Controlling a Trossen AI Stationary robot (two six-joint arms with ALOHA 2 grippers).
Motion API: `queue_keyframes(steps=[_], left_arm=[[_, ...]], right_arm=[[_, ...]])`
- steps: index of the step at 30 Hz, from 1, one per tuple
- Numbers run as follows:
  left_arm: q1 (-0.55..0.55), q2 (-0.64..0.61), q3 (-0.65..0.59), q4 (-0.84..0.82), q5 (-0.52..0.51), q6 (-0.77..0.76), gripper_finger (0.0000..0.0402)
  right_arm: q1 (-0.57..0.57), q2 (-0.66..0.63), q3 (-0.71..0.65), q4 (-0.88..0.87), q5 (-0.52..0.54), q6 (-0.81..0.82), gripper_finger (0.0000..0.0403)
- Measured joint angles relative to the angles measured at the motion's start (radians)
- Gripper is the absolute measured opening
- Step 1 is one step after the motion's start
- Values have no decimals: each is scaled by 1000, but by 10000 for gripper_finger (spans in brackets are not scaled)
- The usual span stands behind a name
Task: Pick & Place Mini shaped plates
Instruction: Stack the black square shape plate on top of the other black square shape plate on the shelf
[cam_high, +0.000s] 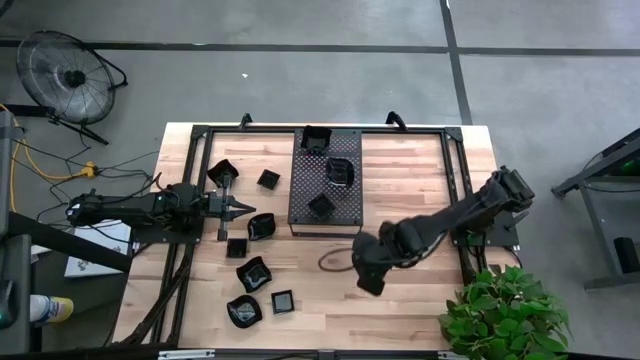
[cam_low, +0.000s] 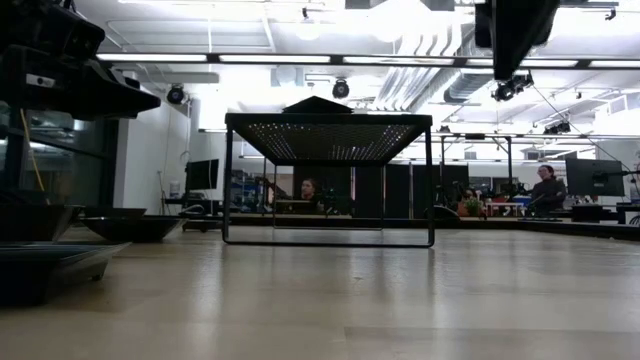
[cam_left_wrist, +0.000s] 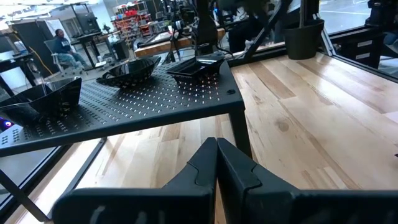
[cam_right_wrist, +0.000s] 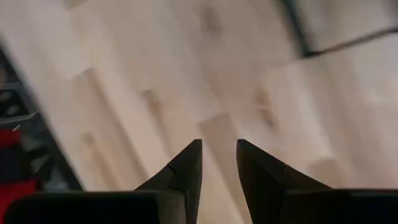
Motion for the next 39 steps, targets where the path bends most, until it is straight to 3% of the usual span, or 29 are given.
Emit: queue_keyframes(steps=[7,12,23,39], left_arm=[[0,0,0,0,0,0,1],[0,0,0,0,0,0,1],[0,0,0,0,0,0,1],[0,0,0,0,0,0,1]], right_arm=[[56,16,-204,480,-72,-226,94],[77,104,-246,707,-76,-377,94],[116,310,-46,746,-21,-636,94],[120,608,325,741,214,-966,94]])
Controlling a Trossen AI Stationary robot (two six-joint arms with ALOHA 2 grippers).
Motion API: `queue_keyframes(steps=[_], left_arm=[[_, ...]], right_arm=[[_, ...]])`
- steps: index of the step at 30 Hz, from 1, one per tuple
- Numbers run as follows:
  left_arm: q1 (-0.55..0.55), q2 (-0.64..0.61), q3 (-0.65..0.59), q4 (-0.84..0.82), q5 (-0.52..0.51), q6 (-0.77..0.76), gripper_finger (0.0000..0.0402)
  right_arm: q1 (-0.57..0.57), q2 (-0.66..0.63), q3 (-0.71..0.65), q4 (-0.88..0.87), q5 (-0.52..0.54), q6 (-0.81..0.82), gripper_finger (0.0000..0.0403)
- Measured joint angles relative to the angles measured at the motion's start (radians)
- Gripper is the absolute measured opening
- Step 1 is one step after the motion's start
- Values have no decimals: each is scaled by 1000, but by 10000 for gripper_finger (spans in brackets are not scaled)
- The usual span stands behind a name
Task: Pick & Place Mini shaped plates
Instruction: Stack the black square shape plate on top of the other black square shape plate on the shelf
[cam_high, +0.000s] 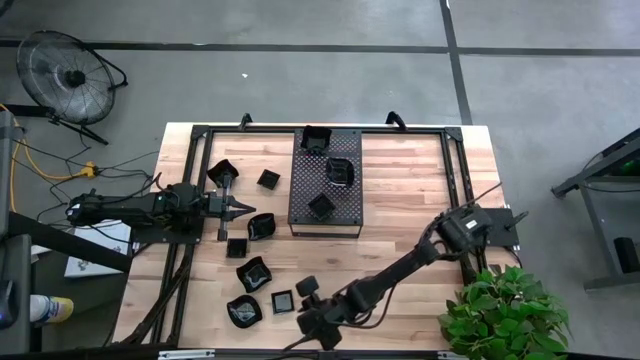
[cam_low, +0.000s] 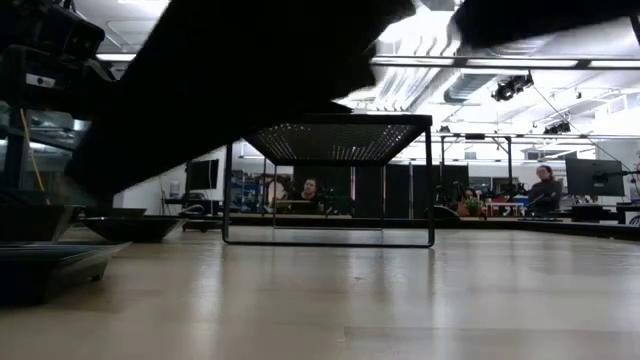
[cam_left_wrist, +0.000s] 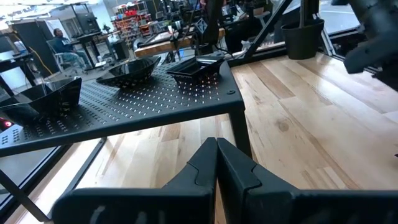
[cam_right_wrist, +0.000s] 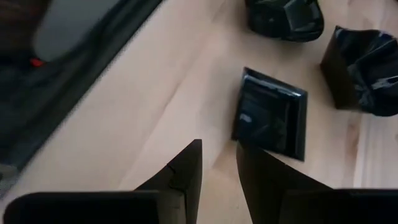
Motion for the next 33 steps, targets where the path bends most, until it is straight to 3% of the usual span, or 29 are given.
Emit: queue_keyframes(steps=[6,24,27,30,33], left_arm=[[0,0,0,0,0,0,1],[0,0,0,0,0,0,1],[0,0,0,0,0,0,1],[0,0,0,0,0,0,1],[0,0,0,0,0,0,1]], right_arm=[[-8,48,63,4,20,-13,94],[-10,62,62,15,80,7,94],[-21,62,63,23,141,148,94],[-41,62,63,1,192,390,94],[-65,62,63,-9,151,613,94]])
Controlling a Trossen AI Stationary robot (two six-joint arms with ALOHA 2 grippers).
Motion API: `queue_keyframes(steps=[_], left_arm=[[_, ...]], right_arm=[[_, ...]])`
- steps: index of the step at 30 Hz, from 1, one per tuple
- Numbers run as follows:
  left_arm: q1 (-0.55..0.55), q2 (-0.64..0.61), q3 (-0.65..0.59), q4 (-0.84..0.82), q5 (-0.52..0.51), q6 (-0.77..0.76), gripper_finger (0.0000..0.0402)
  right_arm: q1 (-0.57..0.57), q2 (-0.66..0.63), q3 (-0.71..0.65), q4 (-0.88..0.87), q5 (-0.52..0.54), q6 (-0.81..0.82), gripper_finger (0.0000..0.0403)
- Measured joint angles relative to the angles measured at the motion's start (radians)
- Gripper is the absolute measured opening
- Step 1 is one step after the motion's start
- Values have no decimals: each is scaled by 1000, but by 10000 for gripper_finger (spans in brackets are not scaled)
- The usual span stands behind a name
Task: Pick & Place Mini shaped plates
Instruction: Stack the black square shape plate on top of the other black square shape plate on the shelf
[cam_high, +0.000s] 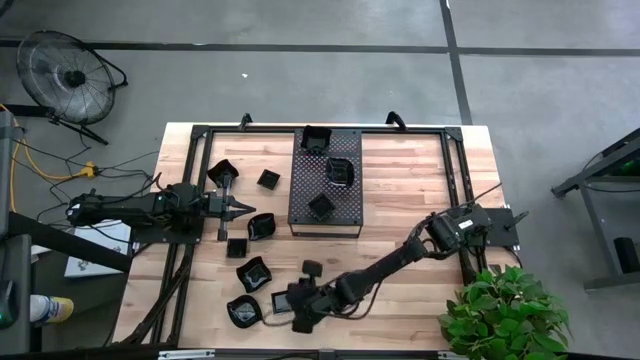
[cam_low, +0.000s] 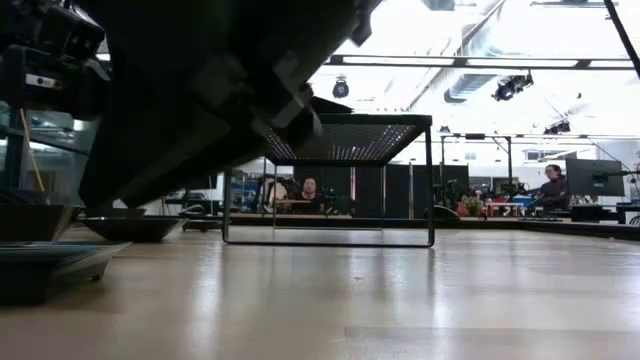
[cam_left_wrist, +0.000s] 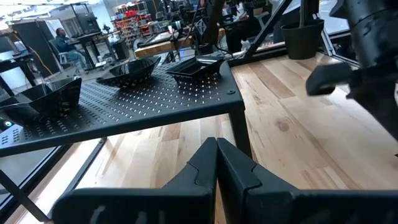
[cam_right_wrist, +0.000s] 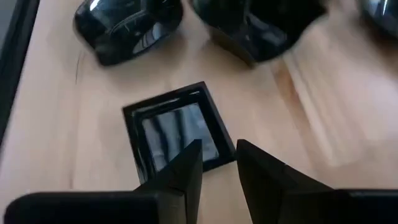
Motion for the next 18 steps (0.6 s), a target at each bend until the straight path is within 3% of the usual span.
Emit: queue_keyframes(steps=[3,7,18], left_arm=[[0,0,0,0,0,0,1],[0,0,0,0,0,0,1],[0,0,0,0,0,0,1]], right_arm=[[-15,0,0,-3,-95,165,94],[-19,0,0,-7,-180,269,94],[-26,0,0,-50,-194,497,94]])
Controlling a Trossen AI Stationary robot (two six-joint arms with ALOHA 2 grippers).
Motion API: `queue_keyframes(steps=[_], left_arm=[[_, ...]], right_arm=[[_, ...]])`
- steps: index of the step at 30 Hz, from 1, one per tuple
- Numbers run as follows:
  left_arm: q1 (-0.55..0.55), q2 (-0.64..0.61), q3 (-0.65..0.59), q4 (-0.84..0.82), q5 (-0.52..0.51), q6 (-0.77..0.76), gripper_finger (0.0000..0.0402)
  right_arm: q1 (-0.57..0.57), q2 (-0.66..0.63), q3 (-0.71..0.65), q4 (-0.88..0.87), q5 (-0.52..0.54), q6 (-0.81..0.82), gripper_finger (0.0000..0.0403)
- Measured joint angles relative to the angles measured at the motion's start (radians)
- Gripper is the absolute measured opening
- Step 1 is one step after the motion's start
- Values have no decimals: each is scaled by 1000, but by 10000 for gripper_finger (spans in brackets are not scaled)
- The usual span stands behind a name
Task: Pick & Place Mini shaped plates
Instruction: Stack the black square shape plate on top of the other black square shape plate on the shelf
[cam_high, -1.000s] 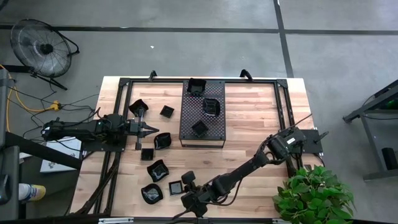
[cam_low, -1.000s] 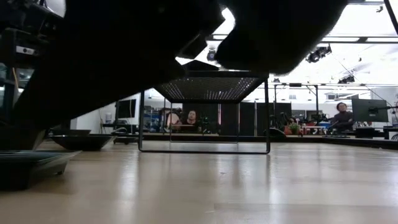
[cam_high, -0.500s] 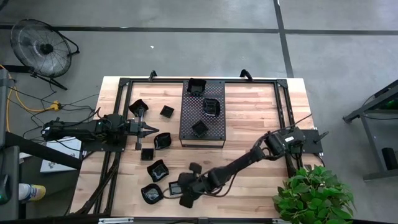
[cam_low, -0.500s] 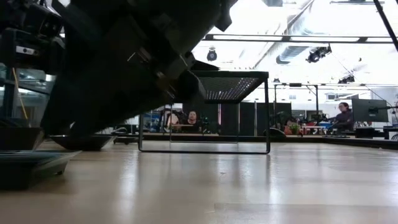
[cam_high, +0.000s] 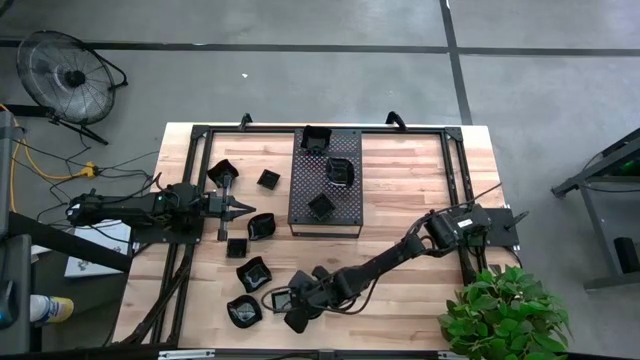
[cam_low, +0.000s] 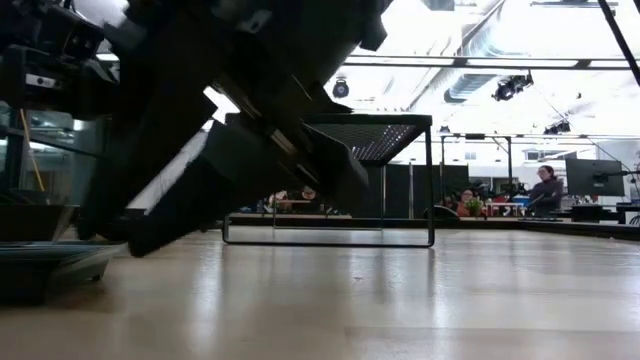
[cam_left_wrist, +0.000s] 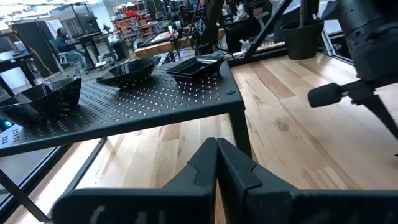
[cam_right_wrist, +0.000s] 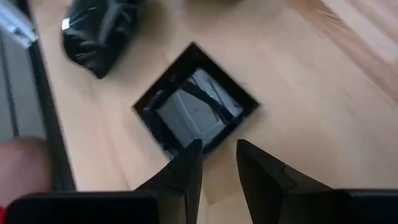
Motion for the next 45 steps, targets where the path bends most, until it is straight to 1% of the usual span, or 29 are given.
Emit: queue_keyframes(steps=[6,19,25,40,45], left_arm=[[0,0,0,0,0,0,1],[0,0,0,0,0,0,1],[0,0,0,0,0,0,1],[0,0,0,0,0,0,1],[0,0,0,0,0,0,1]], right_arm=[[-14,0,0,-39,-4,88,94],[-27,0,0,-13,-33,162,94],[-28,0,0,29,-36,164,94],[-28,0,0,22,-33,164,94],[-32,18,-1,43,-44,160,94]])
